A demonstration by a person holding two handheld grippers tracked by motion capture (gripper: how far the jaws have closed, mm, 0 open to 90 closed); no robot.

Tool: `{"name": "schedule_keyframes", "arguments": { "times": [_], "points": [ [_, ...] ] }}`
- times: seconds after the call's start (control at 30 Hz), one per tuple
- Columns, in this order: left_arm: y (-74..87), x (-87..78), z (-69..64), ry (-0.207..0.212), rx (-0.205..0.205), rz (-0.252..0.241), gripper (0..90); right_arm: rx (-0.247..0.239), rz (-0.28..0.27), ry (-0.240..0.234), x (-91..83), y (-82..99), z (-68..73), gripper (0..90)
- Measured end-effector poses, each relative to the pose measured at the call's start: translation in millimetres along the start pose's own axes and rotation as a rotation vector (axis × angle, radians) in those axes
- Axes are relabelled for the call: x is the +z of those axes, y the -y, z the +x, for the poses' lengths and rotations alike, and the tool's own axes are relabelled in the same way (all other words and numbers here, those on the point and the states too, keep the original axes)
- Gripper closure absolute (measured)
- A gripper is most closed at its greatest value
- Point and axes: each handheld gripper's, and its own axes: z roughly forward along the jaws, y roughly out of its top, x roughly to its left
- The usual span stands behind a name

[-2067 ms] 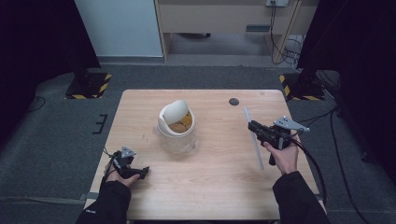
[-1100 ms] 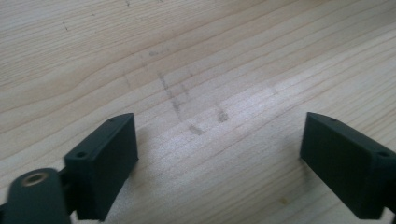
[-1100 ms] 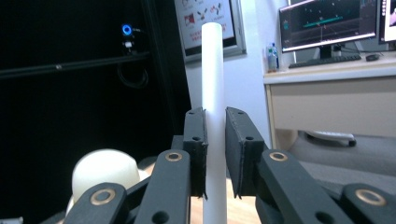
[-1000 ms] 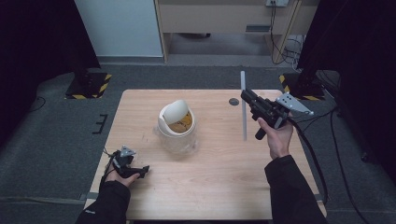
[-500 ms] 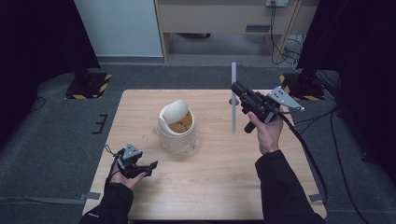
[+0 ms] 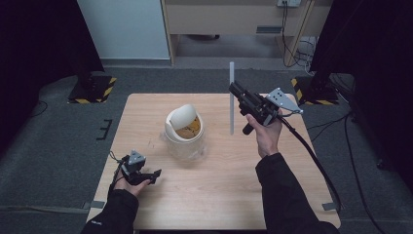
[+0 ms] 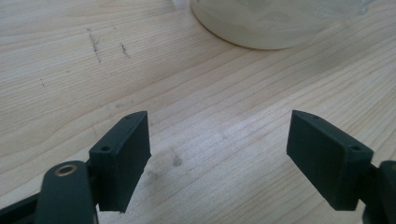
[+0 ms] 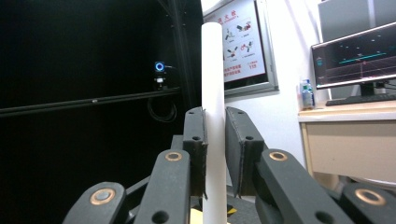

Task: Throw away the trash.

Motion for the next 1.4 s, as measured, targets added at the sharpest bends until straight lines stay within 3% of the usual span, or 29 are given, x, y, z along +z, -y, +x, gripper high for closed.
{"name": "schedule_keyframes", "arguments": {
  "times": [0.9, 1.4],
  "points": [
    [1.9, 2.7, 5.9, -0.009, -0.009, 0.019, 20.1, -0.033, -0.027, -0.112, 68.4, 29.5, 42.2, 79.2],
    [1.8, 2.4, 6.9, -0.006, -0.01, 0.019, 20.1, -0.029, -0.044, -0.164, 83.9, 62.8, 54.3, 79.1]
  ]
}}
